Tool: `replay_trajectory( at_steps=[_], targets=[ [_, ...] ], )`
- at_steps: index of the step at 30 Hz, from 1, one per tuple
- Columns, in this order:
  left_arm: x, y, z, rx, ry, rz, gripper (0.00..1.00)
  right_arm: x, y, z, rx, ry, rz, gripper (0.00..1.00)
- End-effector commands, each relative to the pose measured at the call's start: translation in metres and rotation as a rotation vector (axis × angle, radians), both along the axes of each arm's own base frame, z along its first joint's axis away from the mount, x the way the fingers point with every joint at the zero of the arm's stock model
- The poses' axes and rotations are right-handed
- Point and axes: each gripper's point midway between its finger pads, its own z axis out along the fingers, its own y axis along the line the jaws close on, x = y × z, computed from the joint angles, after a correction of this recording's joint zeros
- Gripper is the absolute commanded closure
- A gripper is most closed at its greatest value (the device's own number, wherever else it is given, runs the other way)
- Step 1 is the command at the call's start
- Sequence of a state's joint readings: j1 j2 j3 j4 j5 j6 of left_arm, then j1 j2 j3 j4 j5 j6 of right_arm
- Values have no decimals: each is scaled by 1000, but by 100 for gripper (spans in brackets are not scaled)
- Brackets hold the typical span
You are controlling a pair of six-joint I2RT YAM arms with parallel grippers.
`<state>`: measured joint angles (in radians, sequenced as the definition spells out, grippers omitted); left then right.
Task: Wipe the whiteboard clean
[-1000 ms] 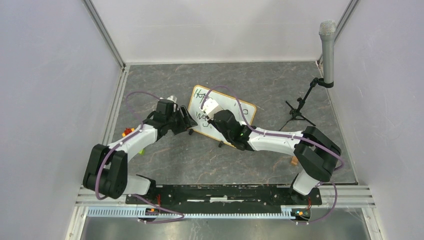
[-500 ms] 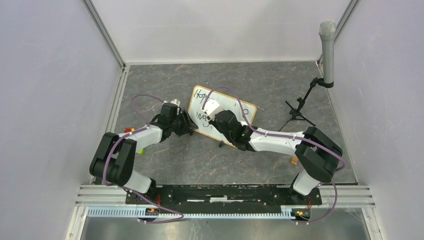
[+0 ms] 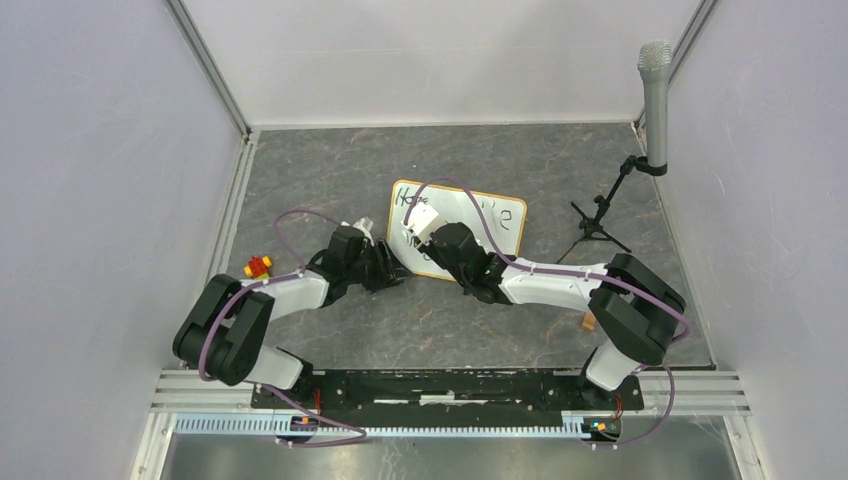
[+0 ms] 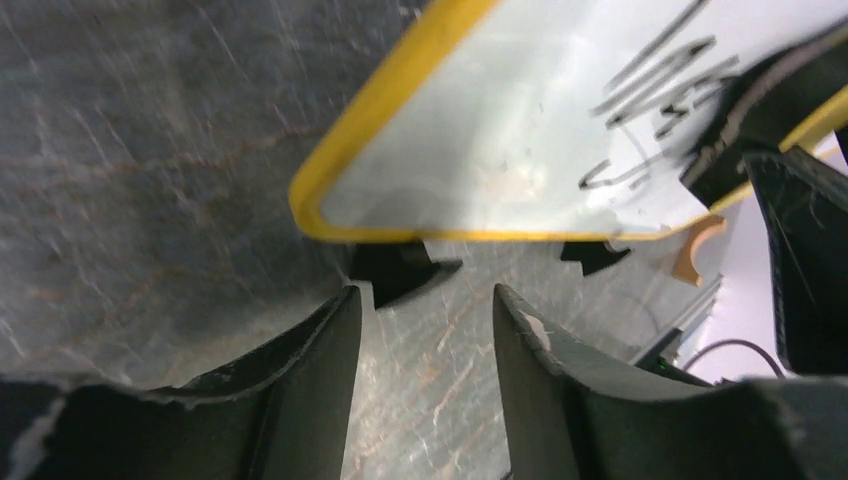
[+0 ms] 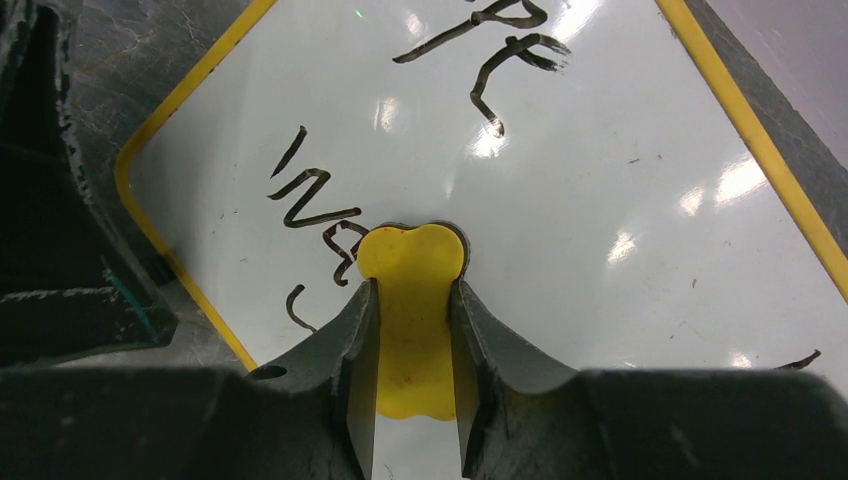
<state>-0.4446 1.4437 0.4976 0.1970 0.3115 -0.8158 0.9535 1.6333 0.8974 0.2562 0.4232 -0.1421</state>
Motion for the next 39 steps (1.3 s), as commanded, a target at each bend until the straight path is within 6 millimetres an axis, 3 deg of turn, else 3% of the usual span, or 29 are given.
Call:
replay_trajectory(
  at_steps=[1,4,7,12,14,16,19,21,24,27,33,36,39],
  targets=[
    [-17,-10,28,-107,14,-13,38,4,7,9,13,-48,39,67],
    [-13,1,55,-103,-37,-5,21,3,6,8,15,-56,43,67],
    [6,20,93,-106,-108,20,4,2,3,8,35,-61,27,67],
    [71,60,146,-124,-289,54,2,3,1,9,67,-54,0,67],
    [89,52,171,-204,-393,-20,2,1,1,9,84,-52,-2,67],
    [102,42,177,-219,-430,-133,2,1,1,9,99,-50,3,67],
    [113,32,170,-230,-449,-317,5,2,0,9,99,-45,5,67],
    [115,32,153,-220,-457,-380,5,2,0,10,105,-42,9,67],
    [118,46,129,-244,-468,-367,6,3,-1,15,113,-47,18,67],
    [124,51,133,-318,-506,-348,11,3,-2,16,114,-47,30,67],
    [123,42,107,-415,-446,-428,23,6,-4,12,112,-43,24,67],
    [126,37,104,-448,-463,-431,26,9,-1,12,99,-45,26,67],
    [125,31,102,-457,-473,-439,37,14,2,13,77,-53,23,67]
  ],
)
